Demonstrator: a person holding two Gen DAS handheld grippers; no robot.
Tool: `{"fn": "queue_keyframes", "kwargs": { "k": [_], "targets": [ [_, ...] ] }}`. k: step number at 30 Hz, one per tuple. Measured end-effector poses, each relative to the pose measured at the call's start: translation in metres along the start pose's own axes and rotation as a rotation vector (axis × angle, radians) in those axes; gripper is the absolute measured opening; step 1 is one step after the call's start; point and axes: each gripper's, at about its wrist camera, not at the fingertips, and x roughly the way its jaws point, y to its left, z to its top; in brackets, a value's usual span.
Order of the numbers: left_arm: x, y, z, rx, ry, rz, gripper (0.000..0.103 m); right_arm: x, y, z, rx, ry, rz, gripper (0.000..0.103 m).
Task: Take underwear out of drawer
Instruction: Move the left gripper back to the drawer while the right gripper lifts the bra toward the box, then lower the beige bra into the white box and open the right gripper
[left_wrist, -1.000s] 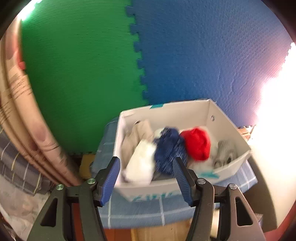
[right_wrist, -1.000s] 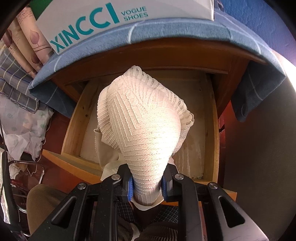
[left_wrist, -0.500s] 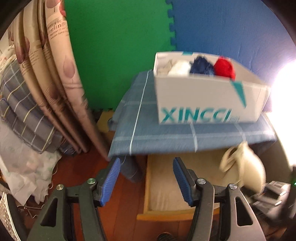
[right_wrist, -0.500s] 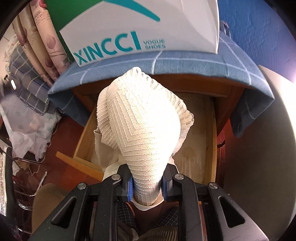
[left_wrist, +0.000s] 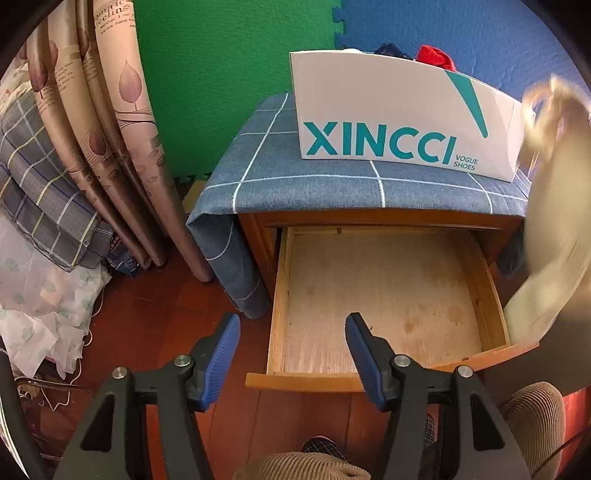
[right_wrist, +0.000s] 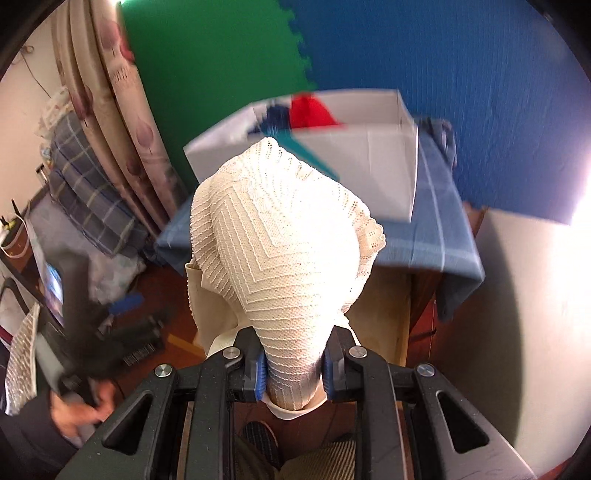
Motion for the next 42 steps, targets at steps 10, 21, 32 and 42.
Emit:
{"fn": "queue_keyframes", "kwargs": {
  "k": [10,21,32,42],
  "targets": [
    [0.006,0.005,-0.01,-0.056,-0.018,0.038,0.061,-0.05,0.006,0.086,-0.004,-0.177,-0.03,0.02],
    [0.033,0.004,-0.022,-0.087,0.01,0.063,0.061,-0.018,0.005,0.165,-0.044,-0.191,-0.189,0.021],
    [0.041,0.006,-0.028,-0.108,0.01,0.067,0.061,0.072,-0.017,0.191,-0.044,-0.072,-0.302,0.021],
    [0.045,0.001,-0.03,-0.092,0.013,0.05,0.061,0.141,-0.027,0.21,-0.017,0.034,-0.31,0.024]
  ]
}}
